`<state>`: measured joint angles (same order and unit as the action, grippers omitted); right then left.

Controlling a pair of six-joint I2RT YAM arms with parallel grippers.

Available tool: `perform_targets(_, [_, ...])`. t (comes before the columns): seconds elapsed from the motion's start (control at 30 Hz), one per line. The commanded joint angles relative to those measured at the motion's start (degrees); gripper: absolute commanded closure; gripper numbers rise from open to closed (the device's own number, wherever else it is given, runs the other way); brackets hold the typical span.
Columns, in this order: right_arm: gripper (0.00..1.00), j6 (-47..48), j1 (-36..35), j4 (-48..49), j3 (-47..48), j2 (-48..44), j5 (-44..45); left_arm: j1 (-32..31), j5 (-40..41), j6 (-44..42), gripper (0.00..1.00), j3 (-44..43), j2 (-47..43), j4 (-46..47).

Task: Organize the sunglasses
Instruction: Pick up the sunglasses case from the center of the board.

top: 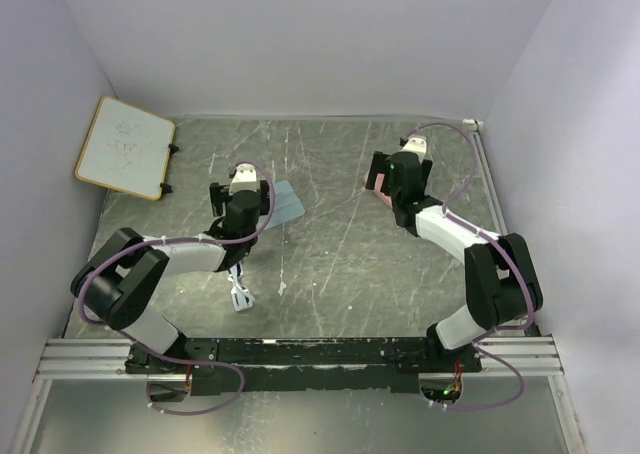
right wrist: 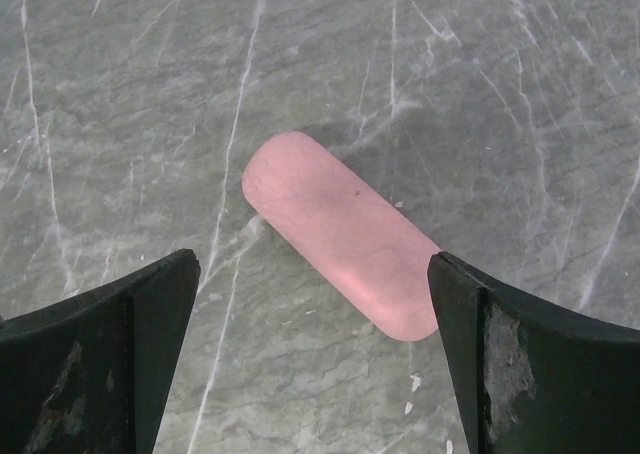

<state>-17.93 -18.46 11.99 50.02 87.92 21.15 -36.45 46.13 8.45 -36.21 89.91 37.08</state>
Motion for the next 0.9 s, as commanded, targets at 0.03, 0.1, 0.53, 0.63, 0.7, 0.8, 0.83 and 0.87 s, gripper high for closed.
perform_targets(0.03, [0.0, 2.3, -0.2, 3.3, -1.8, -1.9, -4.8, 0.8, -2.7, 1.6, 0.01, -1.6, -0.4, -1.6])
perform_targets(0.1, [0.0, 4.0, -0.3, 5.3, -3.1, -3.0, -8.0, 0.8, -3.2, 2.1, 0.01, -1.5, -0.8, -1.9])
perform_targets(0.53, [0.0, -6.7, 0.0, -8.3, 6.9, 3.3, -0.8, 1.6, -7.0, 1.9, 0.01, 0.2, -3.5, -0.5])
perform_targets(0.63, [0.0, -5.9, -0.1, -8.0, 7.8, 3.6, -1.1, 1.7, -6.6, 1.8, 0.01, 0.8, -3.4, 0.5])
perform_targets(0.7, [0.0, -5.2, -0.1, -8.9, 9.5, 3.7, -0.9, 1.8, -6.5, 1.3, 0.01, 1.9, -3.0, 2.9])
perform_targets(0.8, [0.01, -4.8, 0.0, -11.0, 10.6, 3.8, -0.6, 1.8, -8.0, 0.2, 0.01, 4.3, -3.2, 7.9])
perform_targets(0.83, [0.03, -4.2, 0.0, -10.8, 10.4, 3.7, -0.6, 1.8, -8.4, 0.5, 0.01, 4.8, -3.4, 9.2])
perform_targets(0.87, [0.06, -2.9, 0.0, -10.5, 10.1, 3.7, -0.6, 1.9, -8.5, 1.3, 0.01, 5.1, -3.6, 9.5])
